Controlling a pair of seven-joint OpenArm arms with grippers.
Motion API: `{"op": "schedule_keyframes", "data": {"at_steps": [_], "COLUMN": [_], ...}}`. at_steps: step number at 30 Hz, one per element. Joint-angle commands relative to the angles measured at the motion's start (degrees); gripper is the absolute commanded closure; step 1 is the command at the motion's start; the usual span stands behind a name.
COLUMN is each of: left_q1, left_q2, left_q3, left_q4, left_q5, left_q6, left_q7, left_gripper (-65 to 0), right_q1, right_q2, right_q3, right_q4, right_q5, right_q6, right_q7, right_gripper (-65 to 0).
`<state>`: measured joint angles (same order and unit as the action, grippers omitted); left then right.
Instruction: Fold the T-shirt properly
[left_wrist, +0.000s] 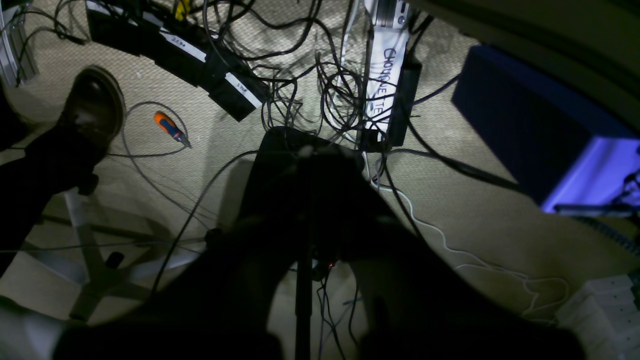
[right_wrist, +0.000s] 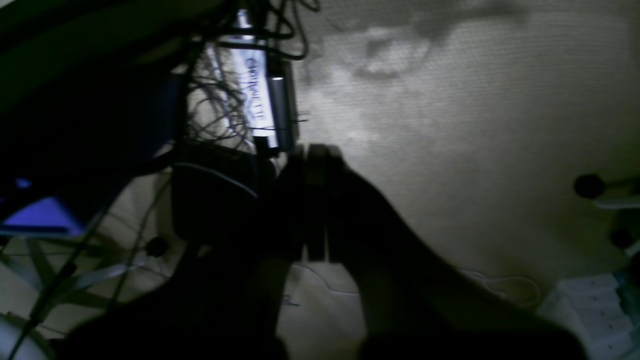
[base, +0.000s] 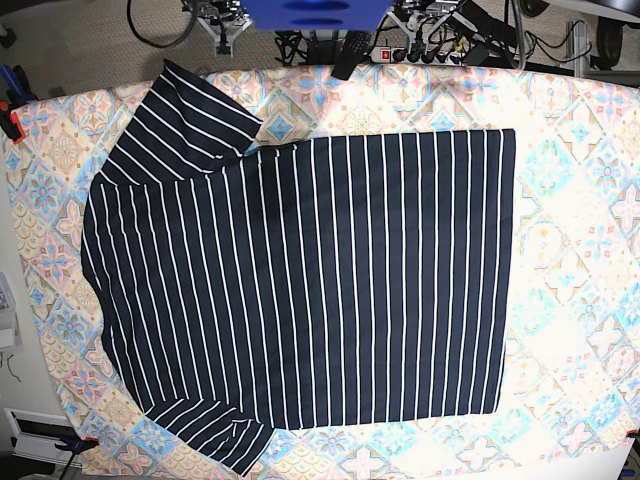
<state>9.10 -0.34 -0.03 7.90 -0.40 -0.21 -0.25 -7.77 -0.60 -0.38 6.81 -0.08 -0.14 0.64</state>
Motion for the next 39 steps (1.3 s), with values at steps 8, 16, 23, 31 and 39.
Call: {"op": "schedule_keyframes", "data": {"at_steps": [8,16,23,31,39], "left_q1": [1.2,1.9,6.1,12.6,21.4], "left_q2": [-0.1,-0.9,-2.2,-3.2,-4.8], "left_q3": [-0.1,-0.1,-0.1,-0.1,-0.1], "left_q4": [0.2,0.2,6.6,13.9,29.4], "left_q5": [0.0,0.0,0.0,0.0,0.0], "left_q6": [0.1,0.1,0.1,0.1,0.2], "left_q7": [-0.1,-0.2,-0.4,-0.3,-0.3], "left_gripper": [0.0,0.0,0.0,0.0,0.0], "right_q1": [-1.3,-1.5,-6.6,-13.2,-22.1], "right_q2": [-0.1,1.0,1.0,2.1,4.5], "right_q3": [-0.1,-0.1,-0.1,-0.1,0.1], "right_q4": [0.0,0.0,6.0,13.5,26.7], "right_q5": [-0.3,-0.3,-0.3,-0.3,-0.2], "right_q6": [0.2,0.2,0.2,0.2,0.2], "right_q7": [0.2,0.2,0.2,0.2,0.2], "right_gripper": [0.0,0.0,0.0,0.0,0.0]}}
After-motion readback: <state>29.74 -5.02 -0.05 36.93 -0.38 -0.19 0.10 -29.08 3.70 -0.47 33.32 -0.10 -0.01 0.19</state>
